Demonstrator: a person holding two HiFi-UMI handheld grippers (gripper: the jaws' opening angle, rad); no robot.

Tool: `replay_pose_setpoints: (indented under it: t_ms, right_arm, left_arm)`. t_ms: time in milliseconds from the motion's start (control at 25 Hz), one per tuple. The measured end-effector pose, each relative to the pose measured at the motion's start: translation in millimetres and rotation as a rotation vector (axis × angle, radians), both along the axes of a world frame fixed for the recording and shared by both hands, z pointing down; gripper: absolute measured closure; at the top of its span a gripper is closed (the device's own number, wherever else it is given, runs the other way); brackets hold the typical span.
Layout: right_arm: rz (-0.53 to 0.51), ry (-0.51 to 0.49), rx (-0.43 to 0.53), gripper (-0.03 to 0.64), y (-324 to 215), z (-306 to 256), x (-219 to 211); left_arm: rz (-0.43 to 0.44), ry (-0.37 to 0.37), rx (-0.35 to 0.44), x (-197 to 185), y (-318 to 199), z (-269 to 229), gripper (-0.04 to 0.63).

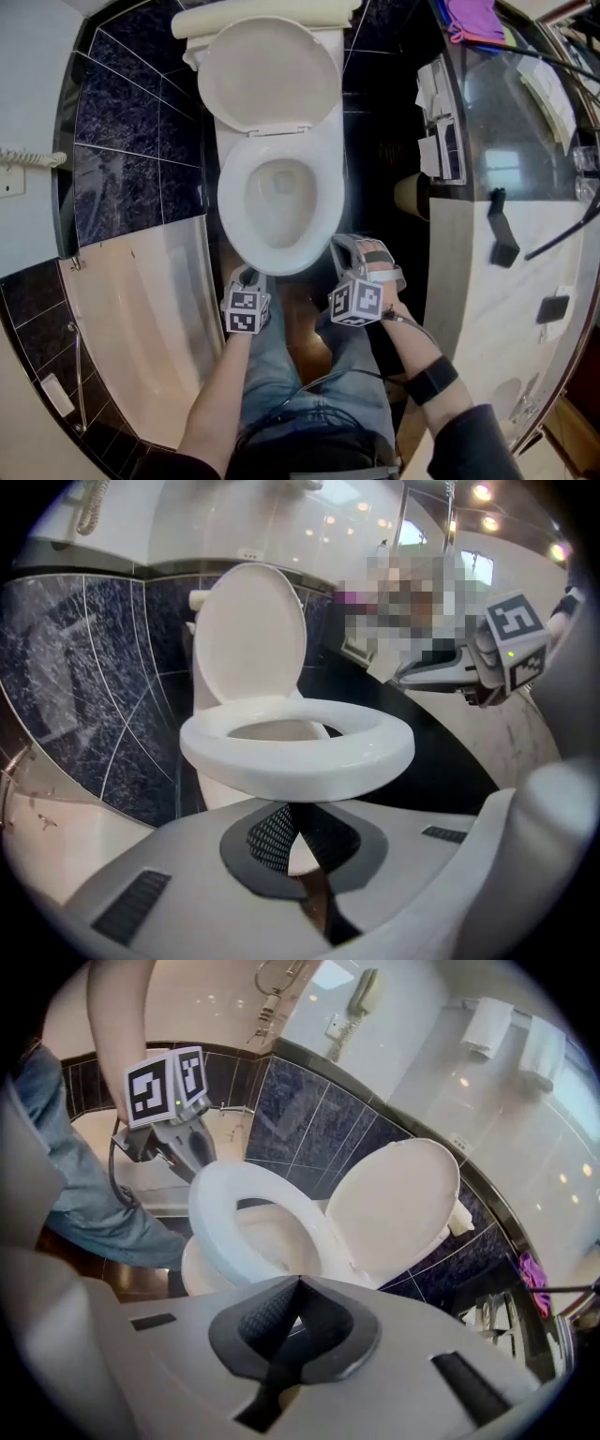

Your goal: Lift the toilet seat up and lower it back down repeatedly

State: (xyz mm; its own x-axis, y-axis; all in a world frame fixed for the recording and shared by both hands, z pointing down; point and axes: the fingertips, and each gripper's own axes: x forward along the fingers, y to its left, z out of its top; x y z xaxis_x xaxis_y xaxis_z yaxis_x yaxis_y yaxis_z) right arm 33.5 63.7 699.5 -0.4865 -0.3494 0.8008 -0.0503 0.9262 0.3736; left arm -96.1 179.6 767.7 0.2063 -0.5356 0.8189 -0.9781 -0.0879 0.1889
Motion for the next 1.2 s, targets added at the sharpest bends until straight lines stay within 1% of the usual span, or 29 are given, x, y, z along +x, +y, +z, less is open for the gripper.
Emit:
replay_pose_setpoints:
  t_ms: [120, 200, 400, 560, 720, 880, 920, 1040, 1200]
  right_arm:
    - [0.063, -0.016, -0.038, 0.600, -0.6, 25.2, 3.5]
    - [0.080, -0.020, -0.053, 0.600, 1.9, 39.3, 3.5]
    - [0.081, -0.020, -0.081, 0.600, 14.3, 68.9, 4.8]
    - [0.078, -0.015, -0.095, 0.600, 20.0, 88.0, 7.6]
    - [0.071, -0.007, -0.099, 0.600, 24.8, 94.8, 9.4]
    - [0.064, -0.007, -0.097, 0.600, 24.8, 95.1, 9.7]
    - [0.063, -0.007, -0.097, 0.600, 24.8, 94.8, 9.7]
    - [0.059, -0.008, -0.092, 0.600, 23.8, 92.5, 7.6]
    - [0.063, -0.014, -0.089, 0.600, 22.0, 83.7, 4.3]
  left_arm:
    - [0.037, 0.003, -0.018, 8.2, 12.3, 20.9, 0.595]
    - [0.060, -0.001, -0.034, 10.7, 19.6, 36.2, 0.595]
    - [0.089, -0.003, -0.080, 17.9, 39.4, 77.8, 0.595]
    - [0.098, -0.013, -0.099, 19.7, 45.8, 109.2, 0.595]
    - [0.122, -0.021, -0.178, 21.6, 58.0, 128.3, 0.595]
    - [0.106, -0.027, -0.241, 20.3, 69.4, 135.7, 0.595]
    - [0.096, -0.026, -0.244, 19.4, 71.8, 135.4, 0.595]
    - [0.077, -0.027, -0.219, 15.1, 69.9, 128.6, 0.595]
    - [0.040, -0.024, -0.158, 8.3, 56.4, 108.7, 0.595]
